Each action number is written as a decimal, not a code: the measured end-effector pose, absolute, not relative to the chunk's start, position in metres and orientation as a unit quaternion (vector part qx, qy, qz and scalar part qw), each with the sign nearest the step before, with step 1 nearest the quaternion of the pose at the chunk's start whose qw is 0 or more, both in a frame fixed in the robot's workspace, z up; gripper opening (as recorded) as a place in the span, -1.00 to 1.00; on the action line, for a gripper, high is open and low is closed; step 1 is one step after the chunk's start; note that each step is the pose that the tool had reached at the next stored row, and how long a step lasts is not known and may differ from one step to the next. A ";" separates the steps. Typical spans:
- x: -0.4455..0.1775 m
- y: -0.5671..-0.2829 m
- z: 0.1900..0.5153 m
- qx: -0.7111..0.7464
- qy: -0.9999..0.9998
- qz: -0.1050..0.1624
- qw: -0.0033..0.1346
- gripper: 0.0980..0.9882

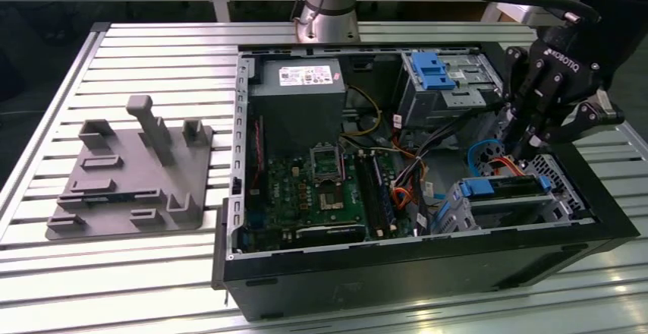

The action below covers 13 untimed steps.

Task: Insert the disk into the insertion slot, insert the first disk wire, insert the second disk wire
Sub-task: 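Insert the second disk wire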

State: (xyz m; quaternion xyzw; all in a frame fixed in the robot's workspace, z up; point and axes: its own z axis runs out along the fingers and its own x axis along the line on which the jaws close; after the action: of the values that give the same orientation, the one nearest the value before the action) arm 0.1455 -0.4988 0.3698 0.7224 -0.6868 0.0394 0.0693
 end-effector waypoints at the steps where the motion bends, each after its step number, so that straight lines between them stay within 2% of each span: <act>1: 0.145 -0.498 0.369 0.722 -0.687 0.040 0.069 -0.49; 5: 0.145 -0.496 0.369 0.722 -0.687 0.040 0.070 -0.52; 6: 0.145 -0.495 0.368 0.723 -0.686 0.041 0.071 -0.67; 7: 0.145 -0.495 0.368 0.723 -0.686 0.041 0.071 -0.67; 8: 0.145 -0.494 0.368 0.723 -0.686 0.042 0.072 -0.82; 13: 0.145 -0.493 0.367 0.723 -0.685 0.043 0.073 -0.82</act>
State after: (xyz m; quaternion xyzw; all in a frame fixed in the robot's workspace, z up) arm 0.1452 -0.4926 0.3667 0.7232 -0.6854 0.0427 0.0726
